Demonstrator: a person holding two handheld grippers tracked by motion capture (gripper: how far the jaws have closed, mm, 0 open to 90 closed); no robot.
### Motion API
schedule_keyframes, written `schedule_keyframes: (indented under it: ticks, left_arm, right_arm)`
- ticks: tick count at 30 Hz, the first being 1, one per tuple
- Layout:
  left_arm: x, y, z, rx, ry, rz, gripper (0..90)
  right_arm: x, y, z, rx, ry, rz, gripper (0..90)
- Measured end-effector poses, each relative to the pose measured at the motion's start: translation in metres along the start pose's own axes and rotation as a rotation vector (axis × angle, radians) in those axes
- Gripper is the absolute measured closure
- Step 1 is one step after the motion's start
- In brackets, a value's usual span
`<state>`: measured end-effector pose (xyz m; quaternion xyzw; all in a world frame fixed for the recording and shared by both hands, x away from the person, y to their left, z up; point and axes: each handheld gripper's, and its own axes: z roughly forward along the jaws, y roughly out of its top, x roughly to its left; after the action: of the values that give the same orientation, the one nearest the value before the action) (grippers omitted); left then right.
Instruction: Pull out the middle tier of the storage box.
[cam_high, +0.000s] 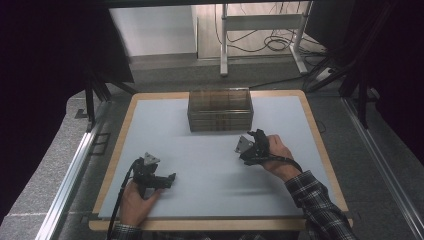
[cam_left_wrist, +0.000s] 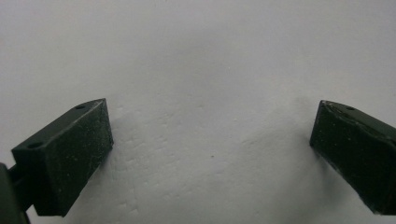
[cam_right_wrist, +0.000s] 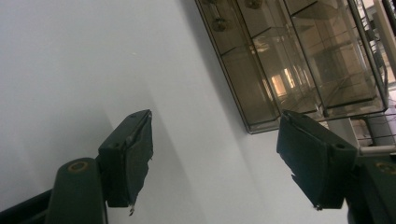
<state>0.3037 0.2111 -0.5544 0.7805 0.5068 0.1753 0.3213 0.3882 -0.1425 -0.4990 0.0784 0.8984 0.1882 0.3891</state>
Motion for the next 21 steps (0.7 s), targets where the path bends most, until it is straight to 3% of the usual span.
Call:
schedule_keyframes:
  ticks: [11,14,21]
  left_arm:
    - [0.0,0.0,0.0,0.0,-0.001,-0.004,0.0]
    - [0.0,0.0,0.0,0.0,-0.001,-0.005,0.0]
    - [0.0,0.0,0.0,0.0,-0.001,-0.004,0.0]
  right_arm:
    - [0.003,0.007,0.007,0.014,-0.05,-0.072,28.1]
    - [0.003,0.008,0.01,0.026,-0.076,-0.11,29.0]
    - [0.003,0.01,0.015,0.034,-0.117,-0.136,30.9]
